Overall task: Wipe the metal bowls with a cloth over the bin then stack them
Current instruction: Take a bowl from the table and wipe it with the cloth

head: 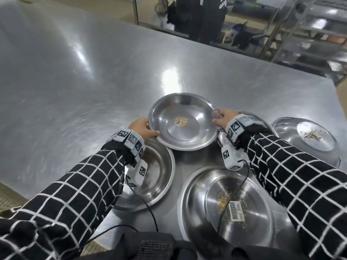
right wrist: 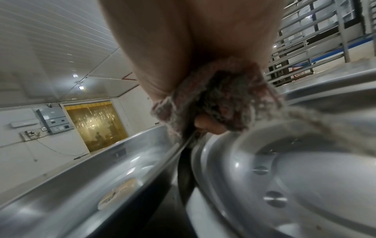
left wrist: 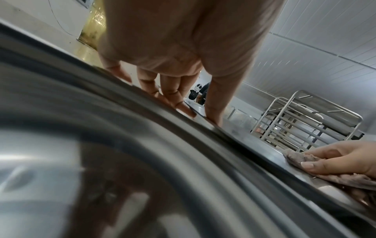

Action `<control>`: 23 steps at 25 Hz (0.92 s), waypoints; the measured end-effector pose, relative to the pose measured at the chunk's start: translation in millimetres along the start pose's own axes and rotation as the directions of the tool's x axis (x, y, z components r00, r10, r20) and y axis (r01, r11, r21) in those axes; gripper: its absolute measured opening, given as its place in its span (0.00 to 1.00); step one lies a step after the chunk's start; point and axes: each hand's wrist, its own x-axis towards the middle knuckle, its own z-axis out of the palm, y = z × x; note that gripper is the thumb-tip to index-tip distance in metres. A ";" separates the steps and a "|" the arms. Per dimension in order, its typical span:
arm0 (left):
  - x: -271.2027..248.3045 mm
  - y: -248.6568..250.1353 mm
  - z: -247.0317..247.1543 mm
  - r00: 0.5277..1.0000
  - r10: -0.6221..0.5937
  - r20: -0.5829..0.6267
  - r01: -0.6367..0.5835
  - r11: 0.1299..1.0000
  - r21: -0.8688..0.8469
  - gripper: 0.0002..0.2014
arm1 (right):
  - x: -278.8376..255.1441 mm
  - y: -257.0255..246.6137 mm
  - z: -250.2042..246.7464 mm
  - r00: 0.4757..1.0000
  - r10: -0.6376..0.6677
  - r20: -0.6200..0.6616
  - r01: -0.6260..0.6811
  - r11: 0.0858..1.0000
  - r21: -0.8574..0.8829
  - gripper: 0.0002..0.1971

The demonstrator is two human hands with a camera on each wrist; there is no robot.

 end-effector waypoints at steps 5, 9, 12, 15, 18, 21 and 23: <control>7.2 -6.7 4.0 0.999 -0.049 0.001 0.049 0.999 0.008 0.16 | 5.7 5.9 7.0 1.000 0.012 0.016 -0.014 0.991 0.136 0.14; 1.5 0.0 3.9 0.989 -0.090 -0.118 0.121 0.949 0.291 0.30 | -9.8 3.0 -1.5 0.996 -0.029 -0.089 0.033 0.998 0.048 0.14; -7.7 17.4 1.6 0.992 -0.027 -0.124 0.068 0.937 0.341 0.29 | -32.8 3.7 -10.8 0.981 -0.061 -0.186 0.085 0.988 0.125 0.15; -16.4 43.1 6.4 0.996 0.080 -0.048 -0.064 0.958 0.281 0.30 | -54.3 13.9 -17.0 0.950 -0.049 -0.307 0.106 0.979 0.173 0.16; -31.3 81.8 22.5 0.966 0.256 0.035 -0.257 0.938 0.232 0.30 | -83.3 34.0 -26.3 0.912 -0.018 -0.410 0.129 0.961 0.245 0.16; -41.6 122.9 49.2 0.930 0.350 0.116 -0.368 0.901 0.228 0.28 | -113.9 74.1 -37.2 0.898 0.034 -0.438 0.109 0.949 0.297 0.13; -47.4 148.7 69.2 0.909 0.375 0.183 -0.409 0.887 0.215 0.26 | -132.8 105.0 -46.8 0.892 0.086 -0.444 0.060 0.951 0.304 0.13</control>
